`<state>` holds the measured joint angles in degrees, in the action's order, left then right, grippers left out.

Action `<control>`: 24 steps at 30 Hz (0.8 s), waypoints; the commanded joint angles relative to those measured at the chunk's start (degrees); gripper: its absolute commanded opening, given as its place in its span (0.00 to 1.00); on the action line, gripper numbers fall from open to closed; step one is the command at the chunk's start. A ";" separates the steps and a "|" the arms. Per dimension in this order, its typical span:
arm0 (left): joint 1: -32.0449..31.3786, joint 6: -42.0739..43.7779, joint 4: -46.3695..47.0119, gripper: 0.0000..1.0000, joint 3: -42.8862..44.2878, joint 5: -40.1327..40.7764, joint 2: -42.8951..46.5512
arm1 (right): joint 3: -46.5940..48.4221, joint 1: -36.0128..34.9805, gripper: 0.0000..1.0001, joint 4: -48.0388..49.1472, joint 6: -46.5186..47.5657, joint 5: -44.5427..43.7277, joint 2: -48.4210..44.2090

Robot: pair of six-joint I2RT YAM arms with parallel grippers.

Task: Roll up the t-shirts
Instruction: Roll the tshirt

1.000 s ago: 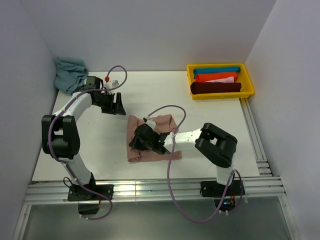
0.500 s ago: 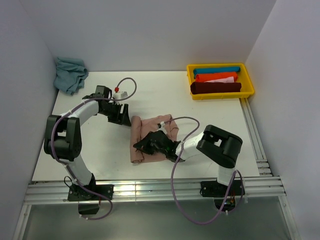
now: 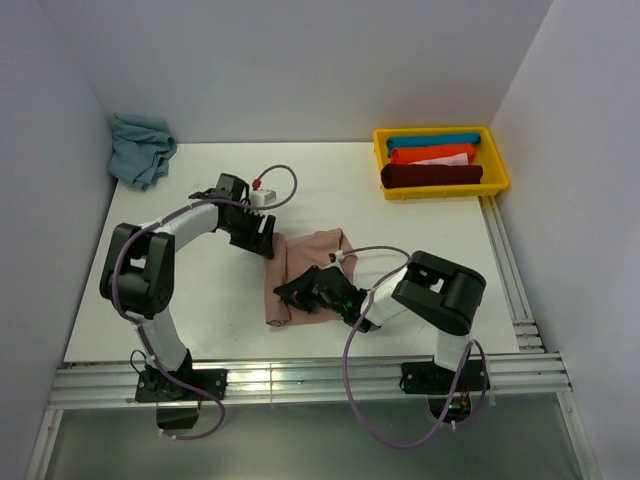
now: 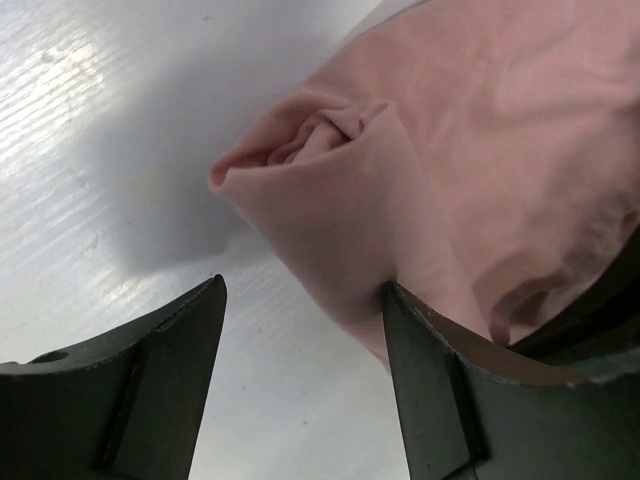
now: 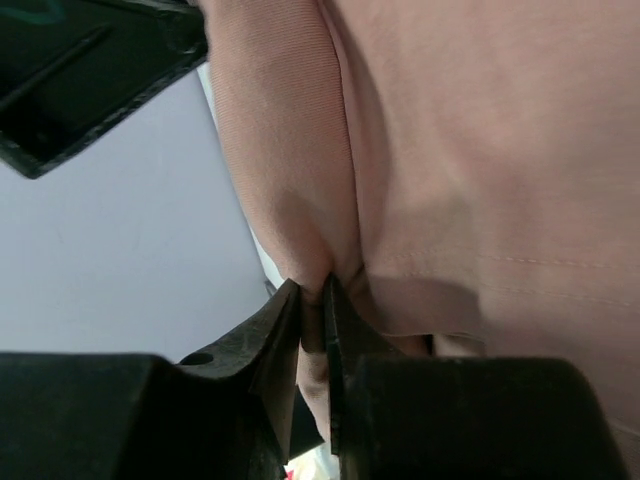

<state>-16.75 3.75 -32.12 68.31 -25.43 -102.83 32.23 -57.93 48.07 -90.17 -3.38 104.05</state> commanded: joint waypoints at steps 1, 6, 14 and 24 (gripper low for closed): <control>-1.96 -0.23 0.13 0.69 2.87 5.30 -2.02 | -1.55 0.36 0.20 1.68 -2.47 -1.28 -0.86; -3.72 -0.50 -1.54 0.69 5.34 8.37 -4.48 | 0.90 0.36 0.28 -11.99 1.13 -3.65 -5.34; -5.74 -0.14 -3.91 0.69 8.58 11.72 -7.47 | 17.06 -2.53 0.43 -46.63 11.67 -18.39 -12.03; -7.24 -0.50 -5.67 0.68 11.31 13.12 -9.06 | 42.81 -8.60 0.43 -78.63 20.03 -32.38 -2.46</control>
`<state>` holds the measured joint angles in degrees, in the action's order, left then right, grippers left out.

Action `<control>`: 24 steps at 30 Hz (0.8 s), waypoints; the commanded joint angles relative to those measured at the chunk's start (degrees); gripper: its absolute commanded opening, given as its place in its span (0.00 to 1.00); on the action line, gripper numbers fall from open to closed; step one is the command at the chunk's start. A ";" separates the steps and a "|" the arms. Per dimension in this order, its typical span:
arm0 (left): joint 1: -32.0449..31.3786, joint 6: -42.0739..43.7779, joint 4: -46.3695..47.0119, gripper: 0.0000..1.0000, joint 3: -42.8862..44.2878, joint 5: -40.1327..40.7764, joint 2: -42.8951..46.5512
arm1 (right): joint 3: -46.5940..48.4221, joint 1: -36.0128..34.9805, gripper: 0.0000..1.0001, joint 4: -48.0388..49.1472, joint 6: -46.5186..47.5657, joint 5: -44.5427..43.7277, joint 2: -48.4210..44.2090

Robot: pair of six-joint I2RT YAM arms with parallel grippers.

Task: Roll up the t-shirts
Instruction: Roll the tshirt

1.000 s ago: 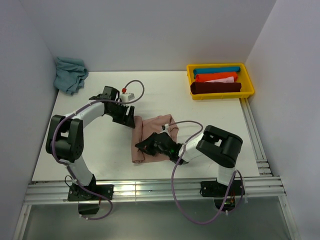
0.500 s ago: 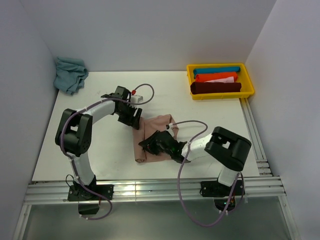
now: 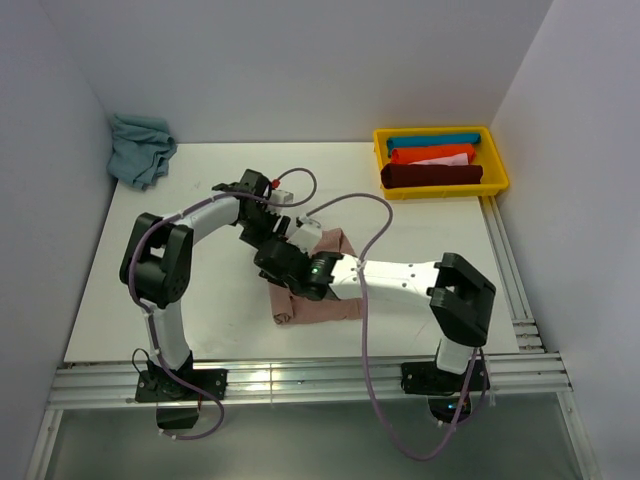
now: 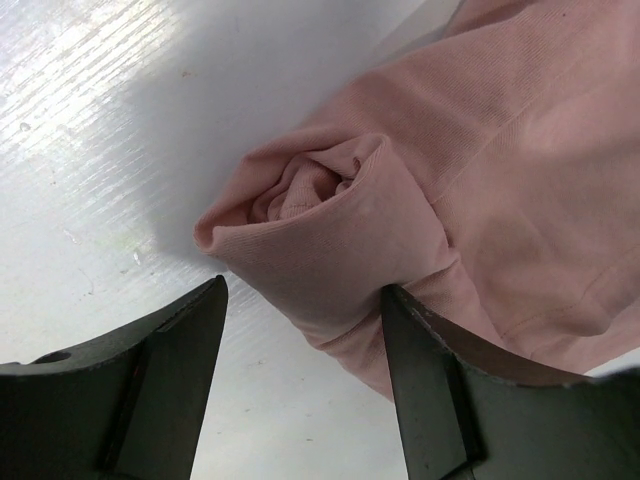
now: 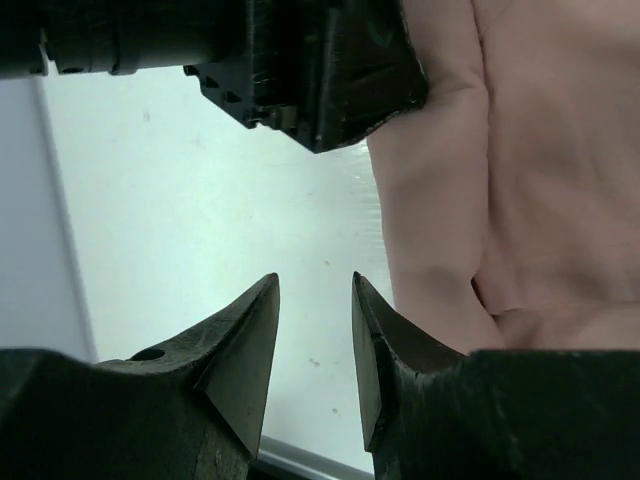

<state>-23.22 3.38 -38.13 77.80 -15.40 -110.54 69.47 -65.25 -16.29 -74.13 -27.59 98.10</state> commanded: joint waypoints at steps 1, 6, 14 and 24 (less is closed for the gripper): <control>-0.86 -0.12 0.34 0.68 1.92 3.09 -1.34 | 9.07 -1.71 0.43 -15.77 4.77 -8.61 4.54; -1.21 -0.30 0.25 0.68 2.18 3.18 -1.61 | 16.65 -2.86 0.43 -20.17 7.42 -8.44 11.49; -1.30 -0.12 0.51 0.69 1.92 3.09 -1.17 | 21.40 -3.56 0.45 -27.20 7.07 -9.93 18.25; -1.30 -1.18 3.85 0.71 -0.10 2.74 1.99 | 22.47 -5.67 0.55 -31.87 5.66 -8.36 22.39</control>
<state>-24.21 3.18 -38.28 78.52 -14.50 -110.91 91.77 -70.30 -43.90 -67.53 -35.07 119.11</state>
